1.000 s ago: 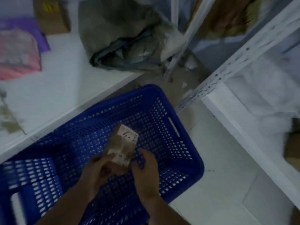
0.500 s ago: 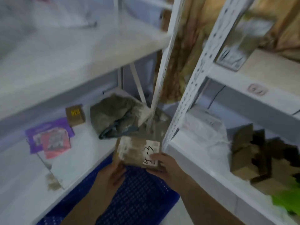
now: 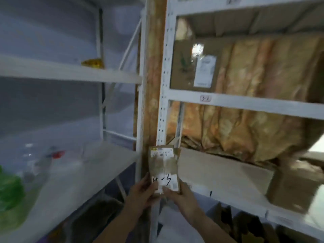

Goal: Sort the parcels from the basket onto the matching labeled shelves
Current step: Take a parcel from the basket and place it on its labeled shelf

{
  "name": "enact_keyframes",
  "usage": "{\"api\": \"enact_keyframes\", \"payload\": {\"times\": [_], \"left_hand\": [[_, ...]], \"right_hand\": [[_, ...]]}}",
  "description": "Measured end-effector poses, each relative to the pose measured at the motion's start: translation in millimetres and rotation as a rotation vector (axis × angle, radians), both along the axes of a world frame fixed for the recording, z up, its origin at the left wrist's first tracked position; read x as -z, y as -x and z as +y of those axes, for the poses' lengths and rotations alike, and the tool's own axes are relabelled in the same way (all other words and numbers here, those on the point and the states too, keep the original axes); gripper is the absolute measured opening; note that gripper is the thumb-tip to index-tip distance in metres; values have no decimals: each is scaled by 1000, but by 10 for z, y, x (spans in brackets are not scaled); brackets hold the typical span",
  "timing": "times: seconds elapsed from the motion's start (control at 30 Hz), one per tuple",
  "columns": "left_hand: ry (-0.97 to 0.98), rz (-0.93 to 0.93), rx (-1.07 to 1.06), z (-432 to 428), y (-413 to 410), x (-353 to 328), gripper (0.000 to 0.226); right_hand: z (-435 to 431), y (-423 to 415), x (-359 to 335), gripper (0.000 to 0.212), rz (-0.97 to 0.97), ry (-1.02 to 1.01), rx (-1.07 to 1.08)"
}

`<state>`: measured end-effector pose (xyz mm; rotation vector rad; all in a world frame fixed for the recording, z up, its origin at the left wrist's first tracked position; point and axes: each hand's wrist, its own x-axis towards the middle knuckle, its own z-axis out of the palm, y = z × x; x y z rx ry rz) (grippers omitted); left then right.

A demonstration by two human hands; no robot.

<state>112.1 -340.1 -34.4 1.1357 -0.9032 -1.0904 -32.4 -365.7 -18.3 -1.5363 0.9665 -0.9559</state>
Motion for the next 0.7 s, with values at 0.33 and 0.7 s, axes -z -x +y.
{"api": "enact_keyframes", "payload": {"times": [0.33,0.7], "left_hand": [[580,-446,113,582,1884,-2109,45],[743,-546,96,1376,3644,-3298,52]], "right_hand": [[725,1860,-1903,29,250,594,438],[1664,3527,-3064,36,175,802,657]]}}
